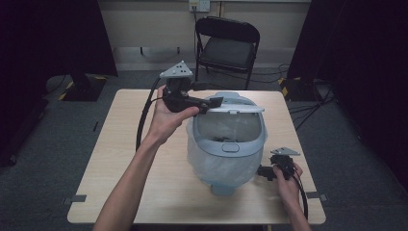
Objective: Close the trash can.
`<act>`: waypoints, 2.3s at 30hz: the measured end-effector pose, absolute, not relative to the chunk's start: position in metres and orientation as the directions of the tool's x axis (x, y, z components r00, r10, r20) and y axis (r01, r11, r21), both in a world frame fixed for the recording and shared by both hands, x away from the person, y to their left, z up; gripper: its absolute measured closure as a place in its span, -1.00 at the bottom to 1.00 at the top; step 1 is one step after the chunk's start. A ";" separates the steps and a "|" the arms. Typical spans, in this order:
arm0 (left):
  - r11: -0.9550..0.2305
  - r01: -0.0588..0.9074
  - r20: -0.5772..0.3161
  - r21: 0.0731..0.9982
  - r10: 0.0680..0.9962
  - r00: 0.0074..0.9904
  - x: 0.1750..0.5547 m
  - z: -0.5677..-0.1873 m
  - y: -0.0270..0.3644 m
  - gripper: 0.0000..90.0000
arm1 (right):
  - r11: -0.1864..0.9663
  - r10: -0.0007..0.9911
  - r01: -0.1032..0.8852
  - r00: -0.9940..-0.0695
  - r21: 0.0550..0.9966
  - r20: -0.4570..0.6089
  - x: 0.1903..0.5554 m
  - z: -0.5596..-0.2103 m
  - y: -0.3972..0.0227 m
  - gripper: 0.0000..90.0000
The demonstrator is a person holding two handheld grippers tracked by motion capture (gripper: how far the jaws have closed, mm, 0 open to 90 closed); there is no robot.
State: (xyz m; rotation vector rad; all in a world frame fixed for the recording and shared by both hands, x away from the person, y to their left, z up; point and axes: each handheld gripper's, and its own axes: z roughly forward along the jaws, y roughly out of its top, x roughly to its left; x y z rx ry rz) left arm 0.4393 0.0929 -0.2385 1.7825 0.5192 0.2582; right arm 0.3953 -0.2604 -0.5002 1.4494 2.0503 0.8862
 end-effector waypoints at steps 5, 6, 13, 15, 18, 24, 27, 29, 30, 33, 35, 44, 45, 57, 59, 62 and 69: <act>-0.183 0.223 -0.123 0.958 0.439 0.890 0.434 -0.240 0.090 -0.52 | 0.232 0.944 0.637 -0.329 0.735 -0.013 0.395 -0.500 -0.260 -0.73; -0.189 0.216 -0.113 0.958 0.444 0.889 0.434 -0.240 0.089 -0.52 | 0.232 0.944 0.637 -0.328 0.735 -0.013 0.395 -0.500 -0.260 -0.73; -0.215 0.231 -0.121 0.949 0.428 0.896 0.428 -0.248 0.083 -0.56 | 0.232 0.944 0.637 -0.329 0.735 -0.013 0.395 -0.500 -0.260 -0.73; -0.224 0.232 -0.119 0.947 0.424 0.898 0.426 -0.252 0.080 -0.60 | 0.232 0.944 0.638 -0.328 0.734 -0.013 0.395 -0.500 -0.260 -0.73; -0.239 0.219 -0.102 0.946 0.423 0.900 0.423 -0.256 0.076 -0.60 | 0.232 0.945 0.638 -0.328 0.735 -0.013 0.395 -0.500 -0.260 -0.73; -0.257 0.205 -0.082 0.944 0.419 0.904 0.417 -0.263 0.067 -0.60 | 0.232 0.945 0.638 -0.328 0.735 -0.013 0.395 -0.500 -0.260 -0.73; -0.282 0.190 -0.057 0.940 0.421 0.905 0.415 -0.265 0.065 -0.60 | 0.232 0.945 0.638 -0.328 0.734 -0.013 0.395 -0.500 -0.260 -0.73; -0.305 0.179 -0.032 0.935 0.430 0.902 0.412 -0.268 0.063 -0.62 | 0.232 0.944 0.637 -0.329 0.735 -0.013 0.395 -0.500 -0.260 -0.73; -0.309 0.176 -0.028 0.935 0.431 0.902 0.412 -0.269 0.062 -0.63 | 0.232 0.945 0.638 -0.328 0.734 -0.013 0.395 -0.500 -0.260 -0.73; -0.316 0.186 -0.034 0.930 0.430 0.902 0.411 -0.274 0.061 -0.64 | 0.231 0.945 0.638 -0.328 0.734 -0.012 0.395 -0.500 -0.260 -0.73; -0.322 0.186 -0.032 0.928 0.428 0.903 0.411 -0.278 0.061 -0.64 | 0.231 0.945 0.638 -0.327 0.734 -0.012 0.395 -0.500 -0.260 -0.73; -0.316 0.149 0.000 0.937 0.427 0.904 0.404 -0.283 0.059 -0.65 | 0.231 0.945 0.638 -0.328 0.734 -0.012 0.395 -0.500 -0.260 -0.73; -0.313 0.146 0.002 0.938 0.427 0.904 0.403 -0.283 0.058 -0.64 | 0.231 0.945 0.638 -0.328 0.735 -0.013 0.395 -0.500 -0.260 -0.73; -0.326 0.104 0.051 0.940 0.434 0.899 0.399 -0.284 0.057 -0.63 | 0.229 0.946 0.639 -0.325 0.735 -0.012 0.395 -0.500 -0.260 -0.73; -0.317 0.115 0.036 0.941 0.433 0.901 0.399 -0.284 0.058 -0.62 | 0.229 0.946 0.639 -0.325 0.734 -0.012 0.395 -0.500 -0.260 -0.73; -0.312 0.132 0.015 0.941 0.427 0.904 0.402 -0.285 0.058 -0.62 | 0.229 0.946 0.639 -0.325 0.734 -0.012 0.395 -0.500 -0.260 -0.73; -0.340 0.119 0.040 0.933 0.427 0.903 0.400 -0.282 0.057 -0.60 | 0.228 0.946 0.639 -0.324 0.734 -0.012 0.395 -0.500 -0.260 -0.73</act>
